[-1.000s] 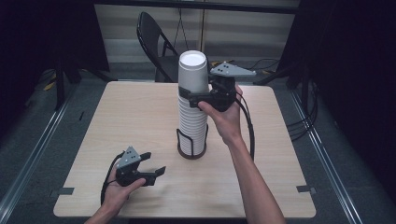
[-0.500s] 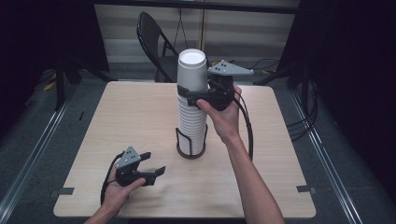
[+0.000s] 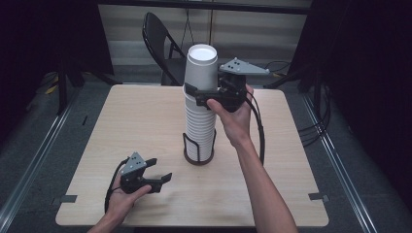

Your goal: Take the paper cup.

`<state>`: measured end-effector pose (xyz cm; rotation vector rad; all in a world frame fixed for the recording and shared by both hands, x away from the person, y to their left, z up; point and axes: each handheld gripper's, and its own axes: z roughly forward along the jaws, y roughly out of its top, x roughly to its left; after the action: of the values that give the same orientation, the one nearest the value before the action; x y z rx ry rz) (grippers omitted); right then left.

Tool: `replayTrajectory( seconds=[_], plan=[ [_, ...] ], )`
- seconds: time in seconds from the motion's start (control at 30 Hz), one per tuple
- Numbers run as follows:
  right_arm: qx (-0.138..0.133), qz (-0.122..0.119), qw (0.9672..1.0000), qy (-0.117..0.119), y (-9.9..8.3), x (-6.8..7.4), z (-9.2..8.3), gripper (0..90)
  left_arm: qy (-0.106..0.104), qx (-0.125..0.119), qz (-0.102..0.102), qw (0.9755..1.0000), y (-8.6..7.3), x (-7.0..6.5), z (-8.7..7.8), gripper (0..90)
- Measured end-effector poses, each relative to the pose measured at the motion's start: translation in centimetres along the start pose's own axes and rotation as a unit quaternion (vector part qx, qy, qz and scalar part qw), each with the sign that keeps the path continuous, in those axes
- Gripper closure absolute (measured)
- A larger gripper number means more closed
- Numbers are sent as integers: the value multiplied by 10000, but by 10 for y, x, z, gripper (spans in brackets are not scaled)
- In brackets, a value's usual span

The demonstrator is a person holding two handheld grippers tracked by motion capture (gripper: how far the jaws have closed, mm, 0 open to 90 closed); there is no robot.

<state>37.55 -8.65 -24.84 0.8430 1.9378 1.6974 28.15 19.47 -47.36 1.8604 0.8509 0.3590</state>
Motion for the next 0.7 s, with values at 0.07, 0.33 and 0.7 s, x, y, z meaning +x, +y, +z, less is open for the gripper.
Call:
replayTrajectory(
  seconds=[0.07, 0.33, 0.7],
  plan=[
    [-67, 15, 9999, -82, 2, 0, 0, 116, 1, 3, 5, 10000, 0, 0, 0, 183],
    [-151, 31, 9999, -20, 11, 4, -1, 122, 11, 0, -10, 10000, 0, 1, 0, 183],
    [-322, 84, 9994, -79, 22, 2, -7, 126, 10, -5, -12, 10000, 0, 0, 0, 183]
  ],
)
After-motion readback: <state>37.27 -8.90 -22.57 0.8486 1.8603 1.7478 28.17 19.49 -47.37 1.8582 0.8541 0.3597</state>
